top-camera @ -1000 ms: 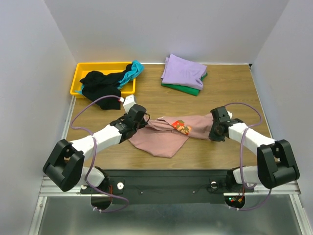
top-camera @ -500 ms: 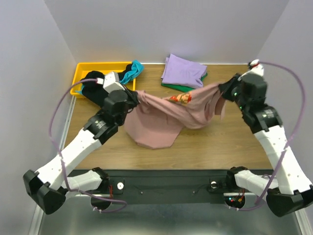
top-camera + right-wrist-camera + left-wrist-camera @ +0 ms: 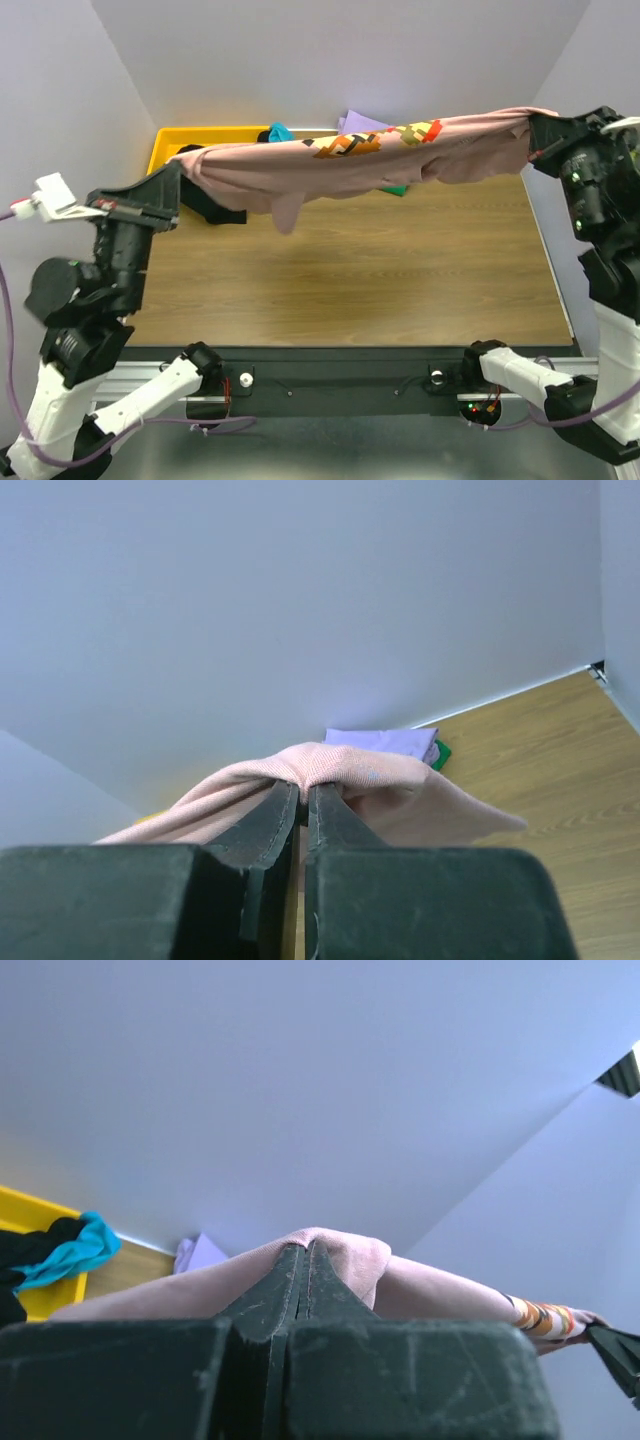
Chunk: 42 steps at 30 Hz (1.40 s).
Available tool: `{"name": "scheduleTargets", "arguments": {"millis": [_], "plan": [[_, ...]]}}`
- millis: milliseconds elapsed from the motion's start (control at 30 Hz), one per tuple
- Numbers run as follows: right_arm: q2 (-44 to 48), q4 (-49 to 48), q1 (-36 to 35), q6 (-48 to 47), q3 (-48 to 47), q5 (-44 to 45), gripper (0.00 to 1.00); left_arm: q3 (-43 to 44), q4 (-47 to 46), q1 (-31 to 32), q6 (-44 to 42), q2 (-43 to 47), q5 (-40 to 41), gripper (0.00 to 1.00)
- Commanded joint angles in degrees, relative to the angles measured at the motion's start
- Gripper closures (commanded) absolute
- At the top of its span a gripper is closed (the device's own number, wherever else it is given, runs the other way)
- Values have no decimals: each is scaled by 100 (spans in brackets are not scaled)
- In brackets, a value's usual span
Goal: Fold and stack the t-shirts
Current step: Flatten the tshirt out
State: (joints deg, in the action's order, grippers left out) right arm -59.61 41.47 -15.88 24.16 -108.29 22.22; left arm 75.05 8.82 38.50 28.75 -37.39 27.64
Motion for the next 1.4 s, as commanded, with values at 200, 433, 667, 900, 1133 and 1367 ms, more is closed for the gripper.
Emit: {"name": "scheduleTargets", "arguments": {"millis": [200, 433, 667, 900, 1133, 1367], "plan": [[416, 142, -12, -245, -70, -183, 100, 203, -232, -27, -133, 144, -505, 100], [126, 142, -12, -44, 1229, 492, 100, -453, -83, -27, 112, -523, 592, 100], [-1409, -286, 286, 773, 3601, 919, 99, -1817, 67, -711, 859, -2636, 9, 93], [-2880, -711, 1008, 721, 3877, 291, 28, -1212, 218, -1354, 703, -4058, -469, 2], [-1880, -737, 999, 511, 4377, -585, 0, -2333, -30, -1345, 928, -2741, -918, 2], [-973, -1282, -1379, 255, 5318, -1695, 0, -4023, 497, -1345, 1976, -1545, -840, 2]]}}
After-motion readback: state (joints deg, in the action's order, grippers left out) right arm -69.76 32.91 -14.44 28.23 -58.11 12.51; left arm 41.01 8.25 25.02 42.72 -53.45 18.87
